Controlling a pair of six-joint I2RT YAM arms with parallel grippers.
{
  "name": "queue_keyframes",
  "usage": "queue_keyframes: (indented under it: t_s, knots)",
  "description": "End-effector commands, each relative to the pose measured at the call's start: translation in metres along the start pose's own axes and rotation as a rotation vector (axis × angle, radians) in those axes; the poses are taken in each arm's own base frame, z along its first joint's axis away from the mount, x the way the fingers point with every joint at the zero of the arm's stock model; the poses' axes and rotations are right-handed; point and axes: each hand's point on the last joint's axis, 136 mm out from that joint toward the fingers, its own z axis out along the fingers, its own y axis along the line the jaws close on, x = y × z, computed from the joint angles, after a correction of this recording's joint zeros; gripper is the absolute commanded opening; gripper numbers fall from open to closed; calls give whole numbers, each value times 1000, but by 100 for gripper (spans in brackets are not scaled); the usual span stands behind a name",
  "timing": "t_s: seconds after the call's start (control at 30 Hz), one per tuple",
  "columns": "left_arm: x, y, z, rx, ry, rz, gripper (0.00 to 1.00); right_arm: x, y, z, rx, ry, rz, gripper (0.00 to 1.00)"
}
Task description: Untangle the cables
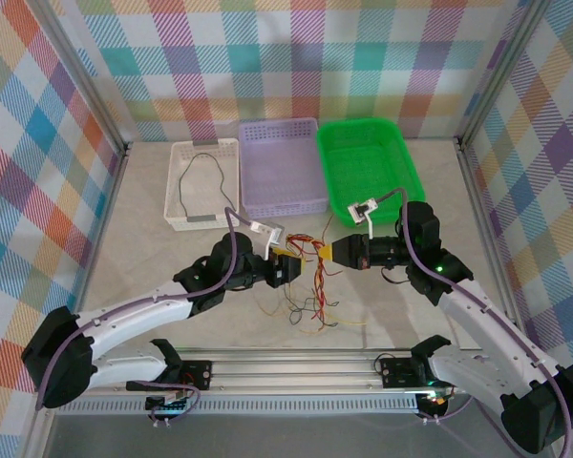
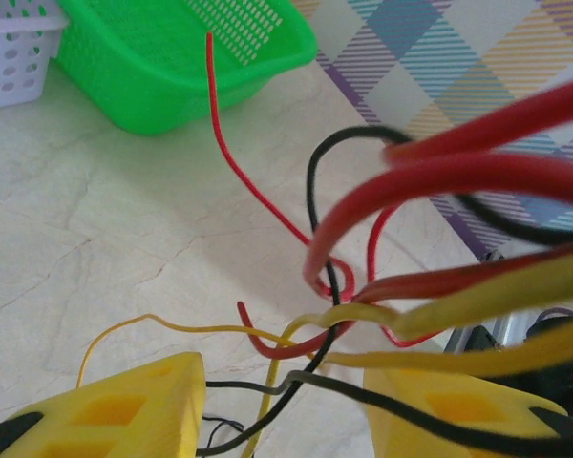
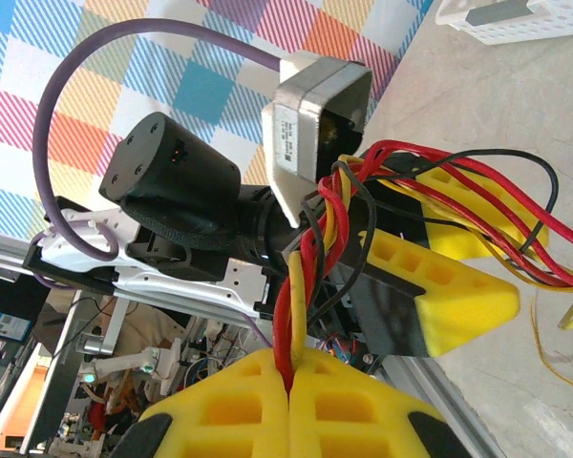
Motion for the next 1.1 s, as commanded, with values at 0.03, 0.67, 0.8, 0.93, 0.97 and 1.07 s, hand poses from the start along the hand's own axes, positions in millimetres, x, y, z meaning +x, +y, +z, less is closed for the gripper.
queue_keyframes:
  t_s: [0.03,0.67,0.8,0.93,0.97,1.07]
  knots:
    - [10,3,0,-4,19,2,45,-3,10,-1,-21,-6,-53,0]
    - [27,13,6,-25,62,11,26,-4,15,-2,-27,-12,-56,0]
    - [27,13,7,-24,62,10,19,-3,15,-3,-26,-13,-55,0]
    - [26,13,7,-20,59,12,12,-2,13,-3,-21,-15,-53,0]
    - [26,13,7,-21,60,12,10,-2,13,-3,-21,-16,-55,0]
    - [26,12,6,-20,58,12,1,-3,12,-4,-11,-21,-55,0]
